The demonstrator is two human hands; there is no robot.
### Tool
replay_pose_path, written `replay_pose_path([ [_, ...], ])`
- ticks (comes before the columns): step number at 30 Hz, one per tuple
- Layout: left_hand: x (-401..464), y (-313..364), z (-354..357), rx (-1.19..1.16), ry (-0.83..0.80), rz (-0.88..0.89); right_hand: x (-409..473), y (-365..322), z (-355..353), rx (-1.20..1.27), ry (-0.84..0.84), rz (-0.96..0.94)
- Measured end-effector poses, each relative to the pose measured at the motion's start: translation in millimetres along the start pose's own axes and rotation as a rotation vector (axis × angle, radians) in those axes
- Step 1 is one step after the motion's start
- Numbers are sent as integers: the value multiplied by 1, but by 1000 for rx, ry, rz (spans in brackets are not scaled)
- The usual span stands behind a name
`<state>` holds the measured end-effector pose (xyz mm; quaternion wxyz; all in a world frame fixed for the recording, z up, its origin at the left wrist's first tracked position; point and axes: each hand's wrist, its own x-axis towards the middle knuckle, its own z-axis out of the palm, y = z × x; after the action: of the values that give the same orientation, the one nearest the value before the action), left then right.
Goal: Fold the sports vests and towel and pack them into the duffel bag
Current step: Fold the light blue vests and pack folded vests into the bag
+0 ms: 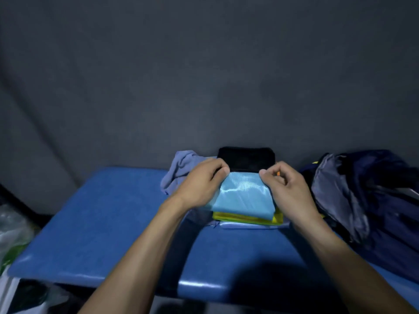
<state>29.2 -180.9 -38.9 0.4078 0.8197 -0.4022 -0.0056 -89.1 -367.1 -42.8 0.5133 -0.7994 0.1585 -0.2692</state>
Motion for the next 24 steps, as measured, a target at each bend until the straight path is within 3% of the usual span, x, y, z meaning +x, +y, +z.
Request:
replay_pose_path([
  [4,21,-4,31,51,25,-54,18,23,-12,-109,5,137],
  [10,21,-4,62,146,229,-116,23,40,-23,-349,11,169],
  [16,15,-8,72,148,305,-131,17,50,-32,-488,-294,302],
  [19,15,-8,73,121,323,-147,18,54,-35,-386,-347,423],
  [24,10,-6,72,119,357,-148,14,50,-27,-43,-279,542],
])
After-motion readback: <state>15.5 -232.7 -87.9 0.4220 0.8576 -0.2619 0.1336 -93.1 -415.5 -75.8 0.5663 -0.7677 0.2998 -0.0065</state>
